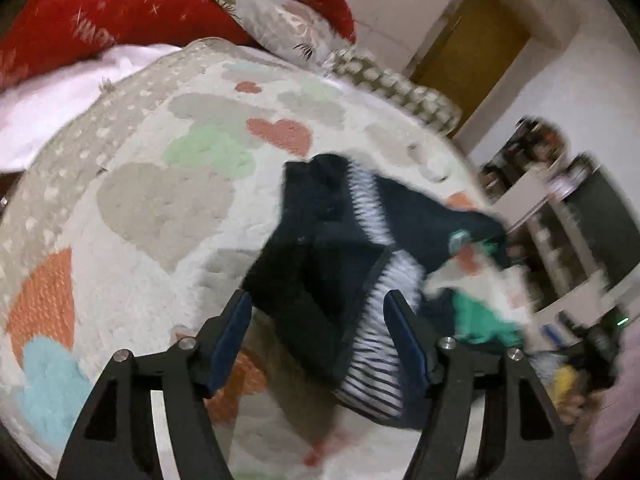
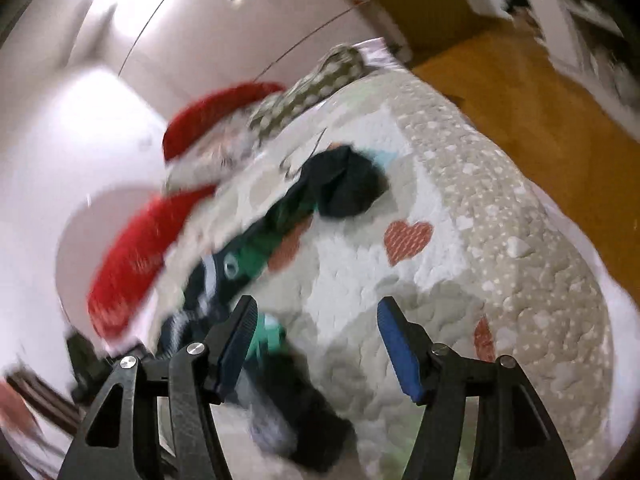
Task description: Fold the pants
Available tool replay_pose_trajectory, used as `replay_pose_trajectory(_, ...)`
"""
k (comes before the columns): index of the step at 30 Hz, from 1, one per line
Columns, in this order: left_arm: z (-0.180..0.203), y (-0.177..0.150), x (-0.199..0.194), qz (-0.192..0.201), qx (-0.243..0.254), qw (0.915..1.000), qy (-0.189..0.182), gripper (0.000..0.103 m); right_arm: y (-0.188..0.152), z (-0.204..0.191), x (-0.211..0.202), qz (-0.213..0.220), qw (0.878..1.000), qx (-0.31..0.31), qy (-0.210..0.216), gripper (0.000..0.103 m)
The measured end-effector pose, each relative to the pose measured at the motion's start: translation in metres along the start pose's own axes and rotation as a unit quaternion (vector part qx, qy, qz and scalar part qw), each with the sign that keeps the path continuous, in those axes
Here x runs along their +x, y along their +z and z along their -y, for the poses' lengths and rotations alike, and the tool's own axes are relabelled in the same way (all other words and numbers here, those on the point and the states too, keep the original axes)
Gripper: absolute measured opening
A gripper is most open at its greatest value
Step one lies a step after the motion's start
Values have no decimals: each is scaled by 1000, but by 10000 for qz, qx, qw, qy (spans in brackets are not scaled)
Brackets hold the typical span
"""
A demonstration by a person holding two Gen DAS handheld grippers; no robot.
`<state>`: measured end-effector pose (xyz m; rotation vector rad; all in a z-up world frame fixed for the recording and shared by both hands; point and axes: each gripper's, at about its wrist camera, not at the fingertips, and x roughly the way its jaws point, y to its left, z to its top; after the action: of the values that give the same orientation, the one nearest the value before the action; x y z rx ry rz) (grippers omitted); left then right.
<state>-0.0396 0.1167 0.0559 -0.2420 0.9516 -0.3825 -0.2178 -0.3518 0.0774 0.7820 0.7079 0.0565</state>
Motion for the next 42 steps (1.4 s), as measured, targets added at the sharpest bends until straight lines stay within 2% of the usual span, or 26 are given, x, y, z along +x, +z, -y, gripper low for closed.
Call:
replay_pose_trajectory(1,1,-6,13,-174,85,9997,170,68,1,2,5,-73,9997,-15,-248,67)
replay_pose_trajectory(3,-3,-15,30,-456,74,9988,140,68,-5,-6,19,-363,9956,-417,-758,66)
replay_pose_trajectory(4,-5,-21,34,-447,87,9988,171,67,-10,-8,24,-485,9938,-575,-816,65)
replay_pose_trajectory(5,-3,-26,32,-275,196,9992,205,67,-19,-14,30,-664,9914,-777,-819,65)
replay_pose_trajectory(8,1,-32,32,-150,359,9988,302,69,-44,-38,37,-972,9852,-1272,-611,65)
replay_pose_trajectory(12,5,-37,34,-19,495,9983,314,77,-74,-63,55,-1199,9734,-1854,-608,64)
replay_pose_trajectory(14,13,-41,36,74,741,9959,506,78,-84,-73,60,-1260,9646,-2192,-752,46)
replay_pose_trajectory(16,20,-46,38,158,964,9927,709,78,-85,-77,60,-1412,9587,-2363,-721,15)
replay_pose_trajectory(17,21,-47,39,198,1007,9917,771,79,-79,-81,57,-1414,9586,-2372,-694,15)
replay_pose_trajectory(18,21,-48,39,228,994,9917,783,79,-75,-80,52,-1259,9569,-2474,-849,15)
replay_pose_trajectory(20,20,-48,38,257,934,9924,753,79,-56,-88,42,-786,9501,-2704,-1345,15)
replay_pose_trajectory(23,20,-51,37,358,928,9922,756,79,-25,-84,33,-243,9461,-2604,-1913,18)
replay_pose_trajectory(24,20,-52,37,409,945,9917,769,80,-19,-79,37,-68,9362,-2601,-2363,24)
replay_pose_trajectory(25,21,-54,37,475,973,9910,791,80,-15,-73,45,41,9150,-2655,-3037,35)
replay_pose_trajectory(26,21,-55,37,505,997,9905,807,80,-14,-68,48,34,9052,-2670,-3305,39)
replay_pose_trajectory(27,22,-56,37,525,1016,9901,817,81,-14,-61,51,-29,9046,-2610,-3369,39)
replay_pose_trajectory(29,22,-55,37,538,1031,9901,785,83,-12,-54,43,-65,9251,-2330,-2999,39)
replay_pose_trajectory(30,22,-56,37,546,1035,9901,776,84,-11,-54,40,-35,9306,-2247,-2888,41)
replay_pose_trajectory(35,25,-58,39,597,1112,9888,795,87,20,-61,47,48,9488,-1979,-2462,49)
replay_pose_trajectory(37,24,-59,39,628,1100,9890,762,88,48,-54,75,-31,9607,-1570,-2290,50)
replay_pose_trajectory(42,24,-61,39,687,1100,9888,741,88,85,-37,143,-340,9772,-821,-1927,50)
